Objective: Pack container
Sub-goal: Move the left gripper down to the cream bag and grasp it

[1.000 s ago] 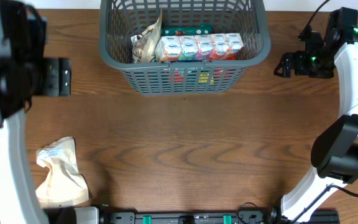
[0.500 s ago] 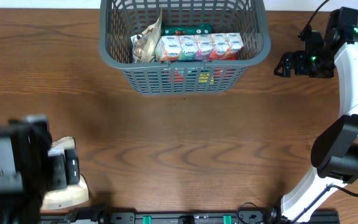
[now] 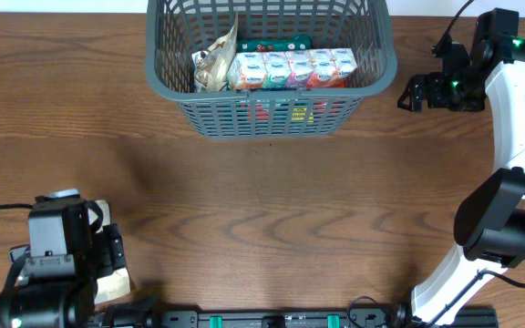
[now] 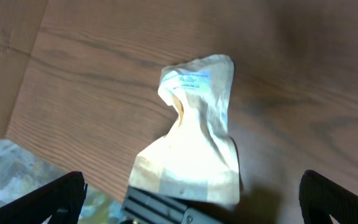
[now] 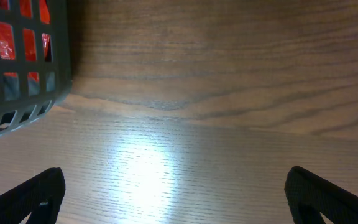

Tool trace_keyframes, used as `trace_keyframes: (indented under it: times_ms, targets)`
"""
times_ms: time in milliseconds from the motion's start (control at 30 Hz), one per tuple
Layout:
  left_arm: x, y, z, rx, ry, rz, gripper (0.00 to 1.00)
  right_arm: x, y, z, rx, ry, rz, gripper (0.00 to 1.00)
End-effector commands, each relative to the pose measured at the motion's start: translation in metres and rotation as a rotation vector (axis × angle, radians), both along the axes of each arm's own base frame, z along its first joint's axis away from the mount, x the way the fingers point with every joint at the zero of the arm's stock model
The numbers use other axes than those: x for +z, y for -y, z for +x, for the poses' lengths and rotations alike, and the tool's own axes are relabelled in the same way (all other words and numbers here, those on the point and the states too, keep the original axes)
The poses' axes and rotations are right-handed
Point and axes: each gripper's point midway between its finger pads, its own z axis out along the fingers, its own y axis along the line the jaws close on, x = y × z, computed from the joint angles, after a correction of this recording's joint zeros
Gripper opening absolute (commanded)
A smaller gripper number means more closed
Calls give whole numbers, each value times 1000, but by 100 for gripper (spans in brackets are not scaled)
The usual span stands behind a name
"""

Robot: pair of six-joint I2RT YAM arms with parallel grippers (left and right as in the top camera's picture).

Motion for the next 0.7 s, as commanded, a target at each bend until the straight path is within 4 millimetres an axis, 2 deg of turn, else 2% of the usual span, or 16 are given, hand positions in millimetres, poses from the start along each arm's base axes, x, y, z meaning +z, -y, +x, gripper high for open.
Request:
trace_keyframes:
  times_ms: [0,167,367,500,667]
  targets:
    - [-17,-10,1,97,-7,2,99,1,-4,0,22,3,-1,99]
    - [-39,-13,13,142,-4,-56,98,1,-4,0,22,3,-2,99]
    - [-56,-16,24,178,-58,-140,99,1,-4,0,22,3,-2,99]
    - [-72,-19,39,200,-94,-223,99,1,-4,0,22,3,-2,99]
    - [-90,-31,55,226,-143,-248,99,1,-4,0,22,3,-2,99]
